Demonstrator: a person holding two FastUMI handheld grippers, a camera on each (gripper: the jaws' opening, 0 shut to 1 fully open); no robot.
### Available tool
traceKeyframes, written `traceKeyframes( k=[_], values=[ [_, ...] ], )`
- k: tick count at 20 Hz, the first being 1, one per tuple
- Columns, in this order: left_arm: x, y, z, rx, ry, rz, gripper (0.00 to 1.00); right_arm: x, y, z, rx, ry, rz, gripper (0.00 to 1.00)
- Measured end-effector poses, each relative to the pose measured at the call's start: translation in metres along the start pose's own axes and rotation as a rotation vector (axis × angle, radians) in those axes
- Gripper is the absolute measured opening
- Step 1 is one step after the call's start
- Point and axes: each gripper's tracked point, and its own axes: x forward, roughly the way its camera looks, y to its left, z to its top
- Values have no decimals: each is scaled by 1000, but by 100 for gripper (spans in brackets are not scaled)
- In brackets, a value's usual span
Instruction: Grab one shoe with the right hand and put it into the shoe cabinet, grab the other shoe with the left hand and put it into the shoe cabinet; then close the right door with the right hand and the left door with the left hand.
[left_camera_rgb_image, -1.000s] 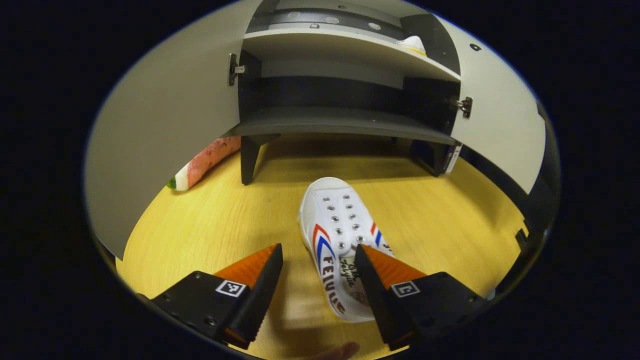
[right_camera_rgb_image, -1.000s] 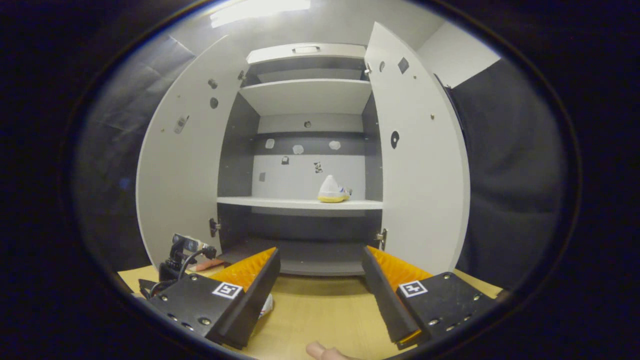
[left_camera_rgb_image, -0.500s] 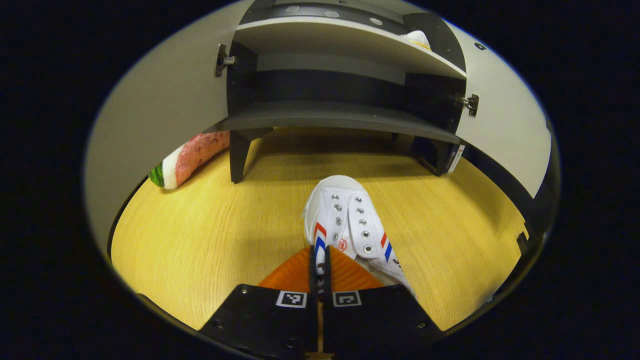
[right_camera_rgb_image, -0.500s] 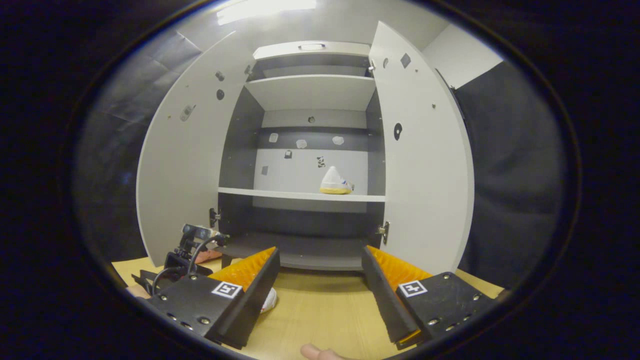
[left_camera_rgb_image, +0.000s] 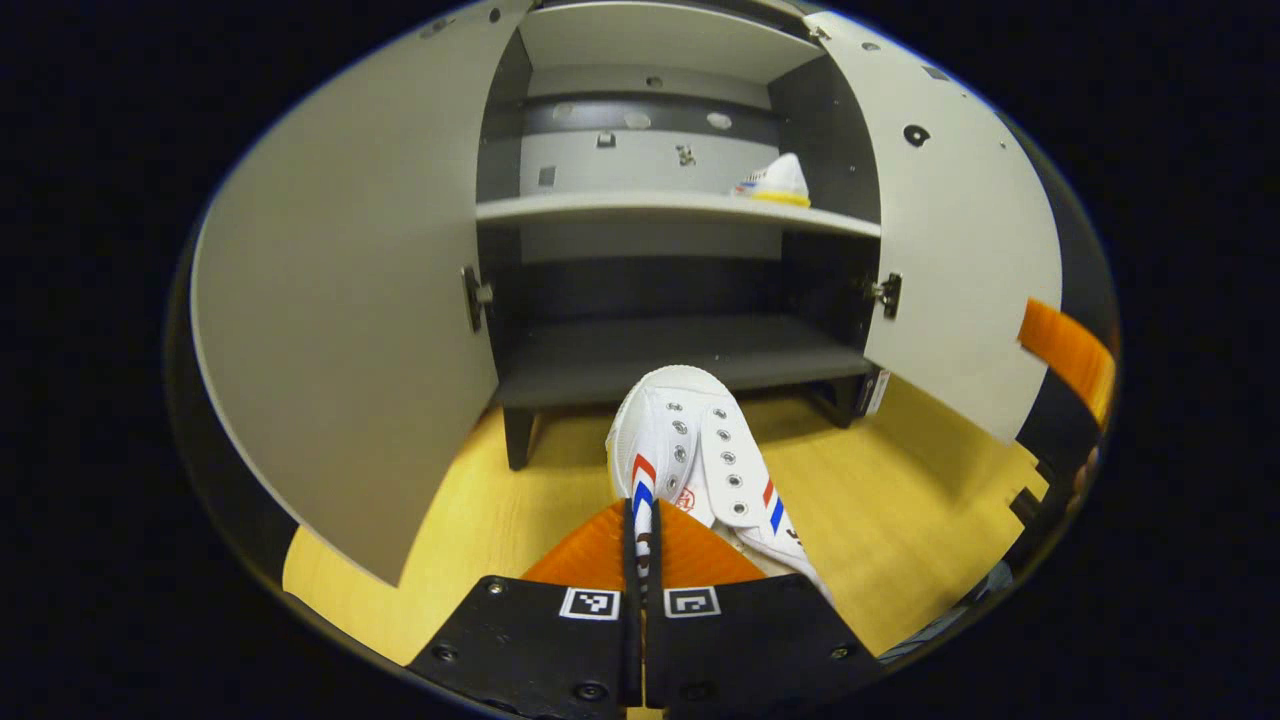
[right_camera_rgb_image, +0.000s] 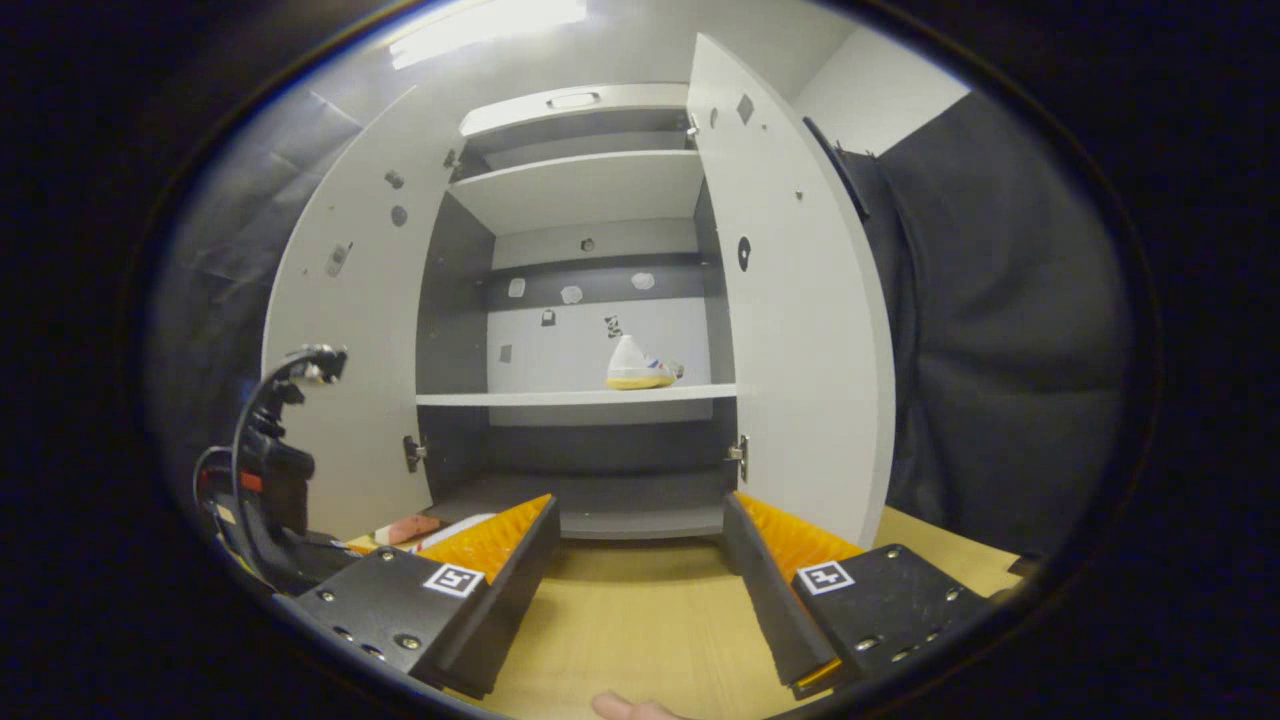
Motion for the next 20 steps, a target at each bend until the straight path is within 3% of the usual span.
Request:
traceKeyframes(
  k=[4,10,11,12,14,15,18,20],
  values=[
    [-22,-4,54,12,-103,-12,2,-13,-3,12,32,-14,31,98],
    [-33,5,121,146,-261,102,2,-24,-9,22,-36,-41,21,98],
    [-34,0,124,133,-258,105,1,-25,-10,23,-42,-43,19,98],
    [-36,-4,130,48,-243,71,1,-26,-12,24,-51,-42,17,98],
    [-40,-30,145,-198,-193,-52,2,-29,-17,26,-71,-44,4,98],
    [-42,-25,157,-202,-189,-69,2,-29,-20,29,-78,-50,-9,98],
    [-35,2,205,-93,-246,50,2,-33,-22,34,-90,-66,-18,98],
    [-38,-3,239,-94,-262,40,1,-34,-20,33,-87,-69,-15,98]
  ],
)
